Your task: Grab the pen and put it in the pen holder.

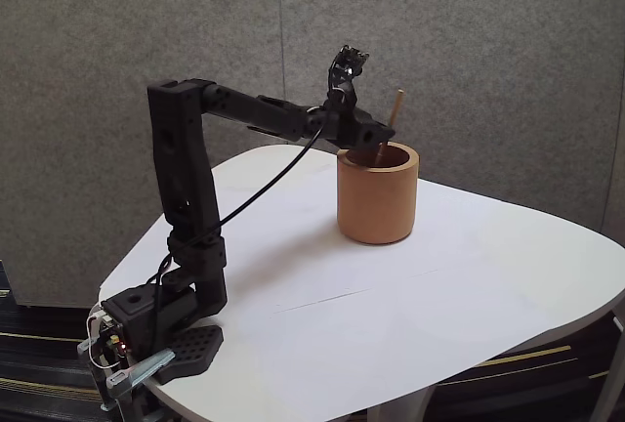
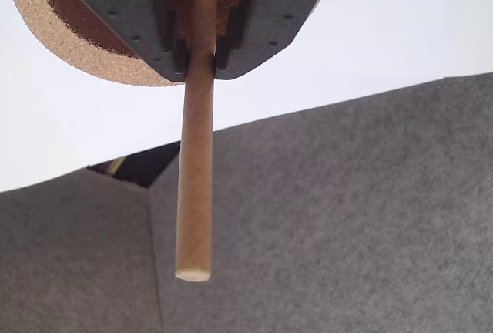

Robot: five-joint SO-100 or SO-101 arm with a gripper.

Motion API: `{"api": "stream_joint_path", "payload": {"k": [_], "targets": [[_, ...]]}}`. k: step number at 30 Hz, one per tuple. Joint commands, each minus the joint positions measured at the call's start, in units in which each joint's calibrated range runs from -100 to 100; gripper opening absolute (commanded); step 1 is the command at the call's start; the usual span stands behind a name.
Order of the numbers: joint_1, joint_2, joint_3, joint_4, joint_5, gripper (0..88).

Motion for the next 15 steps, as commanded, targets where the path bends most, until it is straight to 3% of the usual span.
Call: {"api": "stream_joint_path", "payload": {"k": [1,15], "targets": [[0.05,-0.34,-0.45,-0.34,-0.16,0.5],[0.20,-0.01,3.52,-0.34,-0.16,0.7]]}}
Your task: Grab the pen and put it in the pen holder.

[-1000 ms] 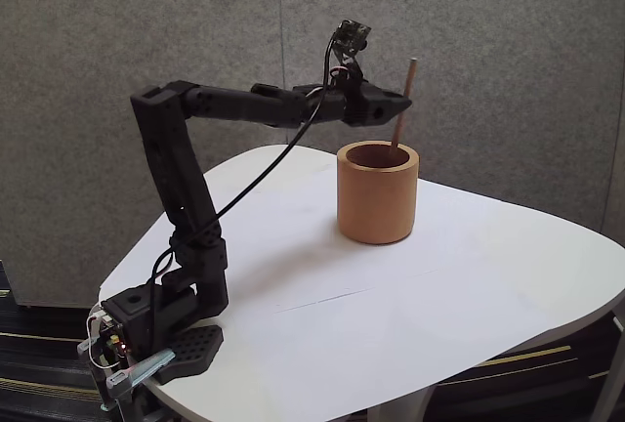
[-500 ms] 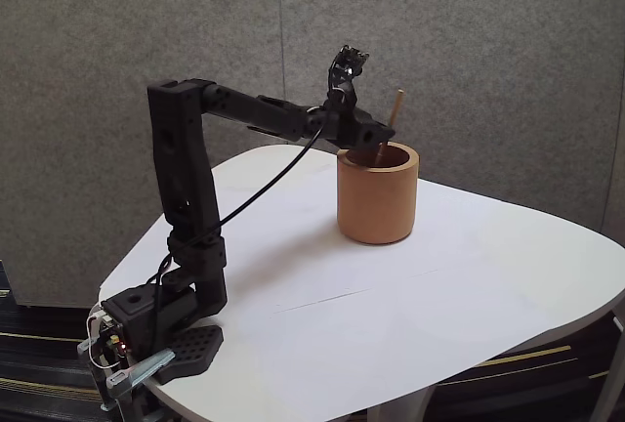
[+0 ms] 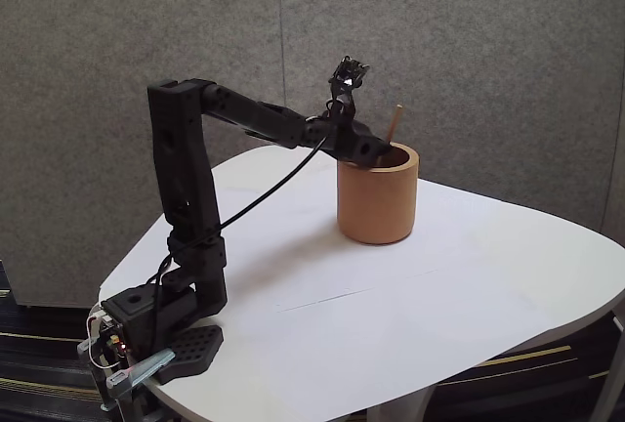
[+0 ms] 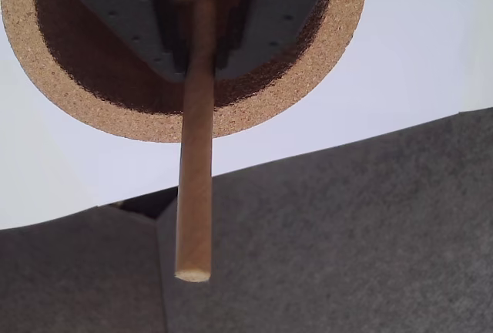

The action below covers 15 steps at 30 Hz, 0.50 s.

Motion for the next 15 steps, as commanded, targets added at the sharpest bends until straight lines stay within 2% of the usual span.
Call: {"api": "stream_joint_path", "payload": {"k": [1,10,15], "targets": [[0.20,0.31,-0.63,-0.34,-0.16,0.7],[-0.32,0.47,-1.08,-0.34,0.16,1.4],[0.20,0.39,-1.17,-0.42,-0.16,15.4]]}}
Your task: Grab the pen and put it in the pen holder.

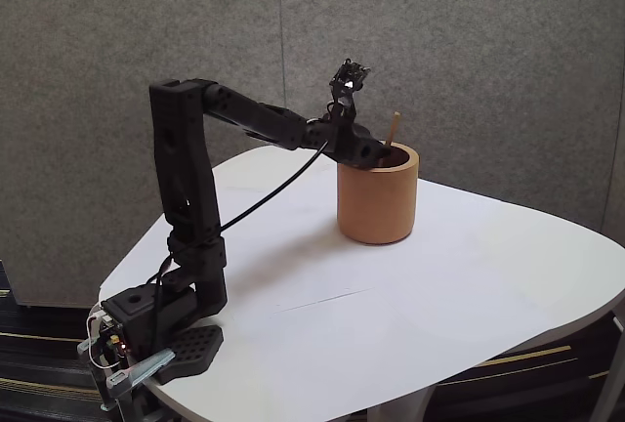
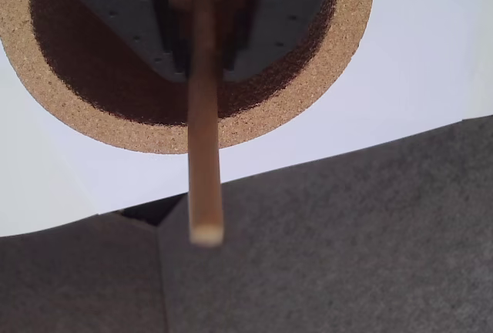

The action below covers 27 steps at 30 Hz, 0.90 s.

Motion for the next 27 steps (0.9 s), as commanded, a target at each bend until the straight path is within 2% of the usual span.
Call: {"api": "stream_joint_path", "payload": {"k": [1,4,20,27], "targets": [[0.27,-0.46,-1.17,-0.51,-0.16,18.8],[0.27,-0.54,-1.17,-0.76,-0.16,24.0],[0.34,-1.35,-6.68,-0.17,0.16,24.1],[0.34,-2.57,-19.58,0.51,0.21,24.1]]}}
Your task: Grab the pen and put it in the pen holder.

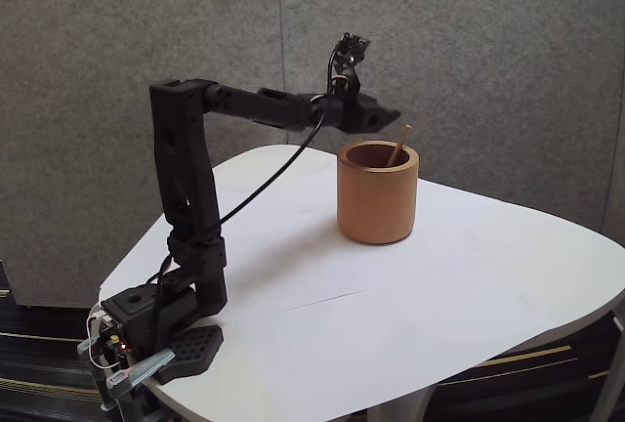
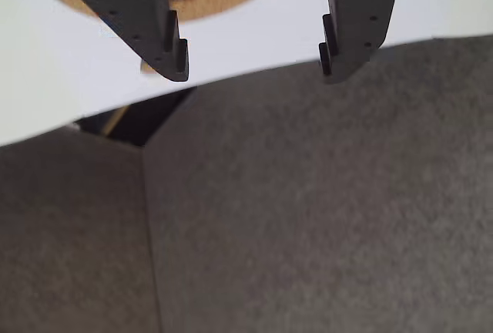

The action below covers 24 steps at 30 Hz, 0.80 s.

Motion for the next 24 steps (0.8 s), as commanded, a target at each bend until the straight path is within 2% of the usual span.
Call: {"api": "stream_joint_path", "payload": {"k": [1,7,11,18,24], "targets": [[0.34,-3.06,-10.83,1.36,0.21,24.1],[0.34,-7.86,-22.29,12.12,-0.21,23.7],[0.12,-15.26,-21.48,21.53,-0.48,23.6],[-0.32,-32.34,-11.82,35.17,-14.80,23.6],[-0.17,-49.99,7.40,39.15,-25.90,23.6]]}}
